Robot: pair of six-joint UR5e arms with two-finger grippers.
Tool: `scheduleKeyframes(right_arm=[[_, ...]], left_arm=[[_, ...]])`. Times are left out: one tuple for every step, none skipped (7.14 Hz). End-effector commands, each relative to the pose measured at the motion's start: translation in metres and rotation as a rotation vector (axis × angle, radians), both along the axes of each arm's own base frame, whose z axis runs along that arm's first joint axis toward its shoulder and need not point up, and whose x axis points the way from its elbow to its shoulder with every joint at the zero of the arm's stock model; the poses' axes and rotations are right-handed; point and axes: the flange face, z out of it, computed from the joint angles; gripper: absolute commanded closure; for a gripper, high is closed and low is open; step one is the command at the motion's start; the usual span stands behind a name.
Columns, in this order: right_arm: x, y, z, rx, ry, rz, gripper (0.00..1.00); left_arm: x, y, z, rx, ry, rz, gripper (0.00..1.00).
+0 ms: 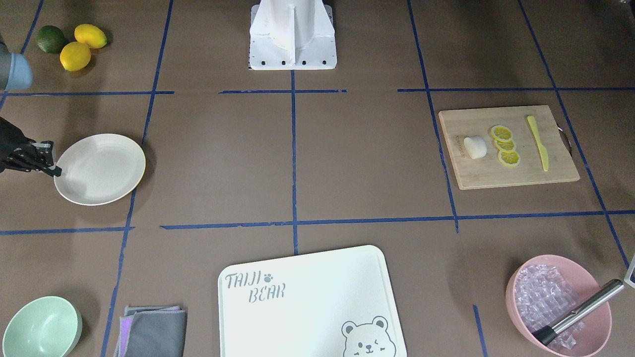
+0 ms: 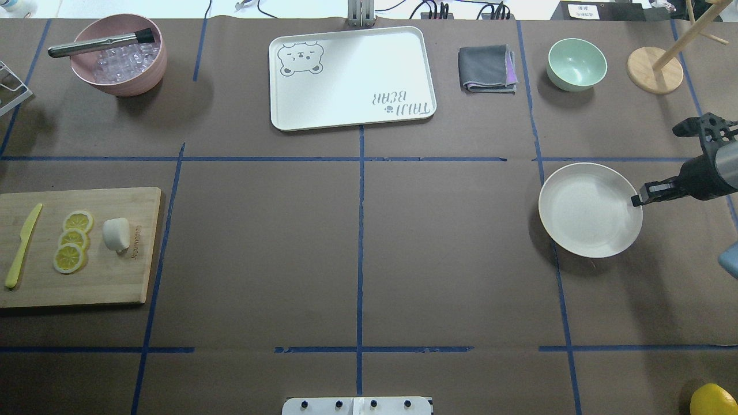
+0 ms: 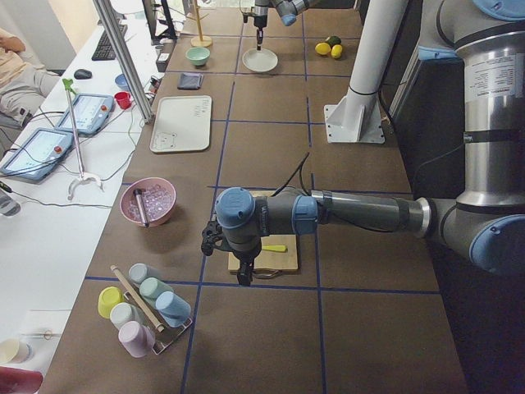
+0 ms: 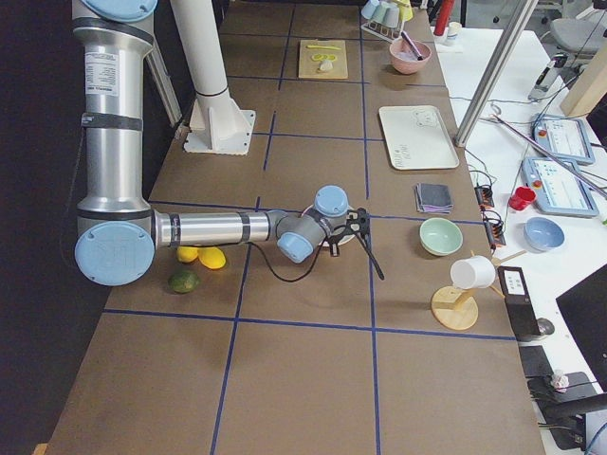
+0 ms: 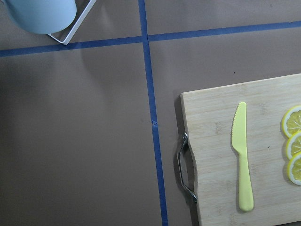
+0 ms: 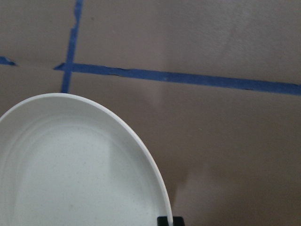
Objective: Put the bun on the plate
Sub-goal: 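Grip the white plate's rim with the right gripper and slide it toward the table center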
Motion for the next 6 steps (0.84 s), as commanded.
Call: scheduleKeyframes(right_arm=[[-0.061, -0.020, -0.084, -0.041, -0.104, 0.017, 1.00], [-0.106, -0.023, -0.125, -0.053, -0.141, 0.018, 1.00], [-0.149, -0.021, -0.160, -0.061, -0.165, 0.024, 1.00], [-0.185, -0.021, -0.199, -0.092, -0.172, 0.043, 1.00], [-0.223, -0.014, -0.233, -0.109, -0.157, 0.073, 1.00], [-0.269, 0.006, -0.254, -0.114, -0.134, 0.102, 1.00]], left_arm=[[0.000, 0.000, 0.000, 0.000, 0.000, 0.000, 0.00], [0.000, 0.000, 0.001, -0.002, 0.000, 0.000, 0.00], [0.000, -0.001, 0.001, -0.002, 0.000, 0.000, 0.00], [0.000, -0.001, 0.002, -0.002, 0.000, 0.001, 0.00], [0.000, 0.000, 0.004, -0.006, 0.000, 0.000, 0.00], [0.000, 0.000, 0.005, -0.009, 0.000, 0.000, 0.00]])
